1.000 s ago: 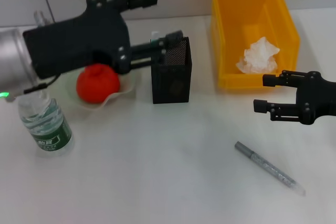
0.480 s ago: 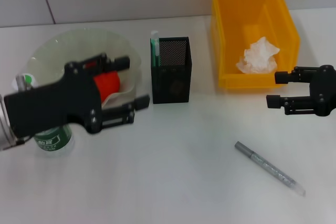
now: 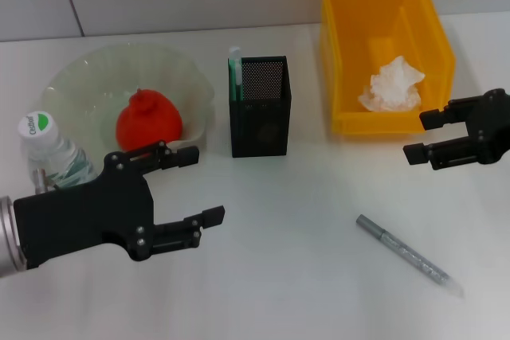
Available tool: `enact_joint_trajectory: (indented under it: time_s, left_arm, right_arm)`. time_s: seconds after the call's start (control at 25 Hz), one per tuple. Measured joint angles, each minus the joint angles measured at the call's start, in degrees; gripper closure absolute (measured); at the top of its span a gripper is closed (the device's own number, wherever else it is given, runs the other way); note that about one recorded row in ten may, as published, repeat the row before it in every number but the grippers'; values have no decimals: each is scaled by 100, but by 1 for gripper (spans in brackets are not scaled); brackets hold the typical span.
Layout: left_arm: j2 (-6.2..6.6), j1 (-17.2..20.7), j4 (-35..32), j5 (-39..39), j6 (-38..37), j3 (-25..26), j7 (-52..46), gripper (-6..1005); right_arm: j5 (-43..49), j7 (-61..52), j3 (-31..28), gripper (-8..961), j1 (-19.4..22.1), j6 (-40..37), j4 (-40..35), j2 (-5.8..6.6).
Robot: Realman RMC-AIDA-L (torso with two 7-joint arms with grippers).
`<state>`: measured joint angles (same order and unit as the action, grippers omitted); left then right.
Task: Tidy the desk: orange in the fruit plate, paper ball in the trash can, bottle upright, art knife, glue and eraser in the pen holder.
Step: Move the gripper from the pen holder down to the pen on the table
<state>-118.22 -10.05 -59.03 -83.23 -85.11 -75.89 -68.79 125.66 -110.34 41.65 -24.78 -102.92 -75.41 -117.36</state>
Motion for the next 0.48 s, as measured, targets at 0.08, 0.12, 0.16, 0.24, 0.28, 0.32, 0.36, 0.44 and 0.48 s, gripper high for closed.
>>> enact_joint_trajectory:
  time_s: [0.08, 0.12, 0.16, 0.24, 0.28, 0.32, 0.36, 0.44, 0.48]
  left_arm:
    - [3, 18, 77, -5, -23, 1, 59, 217]
    - [3, 18, 77, -5, -23, 1, 59, 217]
    - [2, 28, 140, -105, -25, 3, 88, 217]
    - [-6, 28, 153, -170, -16, 4, 96, 217]
    - [-13, 19, 179, -201, -6, 4, 99, 217]
    - [-18, 6, 210, -225, -1, 4, 103, 217]
    - [-20, -11, 247, -235, -3, 4, 106, 217]
    - [-21, -55, 334, -241, -15, 0, 112, 217]
    - [-21, -63, 351, -242, -21, -7, 113, 217]
  right_arm:
    - [178, -454, 201, 196, -54, -41, -312, -9]
    - [305, -726, 317, 196, -98, -69, -474, -11]
    - [419, -922, 409, 196, -140, -93, -605, -12]
    - [658, -1293, 591, 196, -233, -142, -813, -12]
    - [766, -1443, 687, 196, -281, -171, -905, -10]
    - [861, -1549, 779, 196, -321, -212, -960, -3]
    - [965, -1661, 876, 196, -377, -241, -997, 2]
    - [1211, -1849, 1070, 196, -481, -305, -1015, 8]
    - [1324, -1924, 1156, 196, -535, -331, -1011, 11]
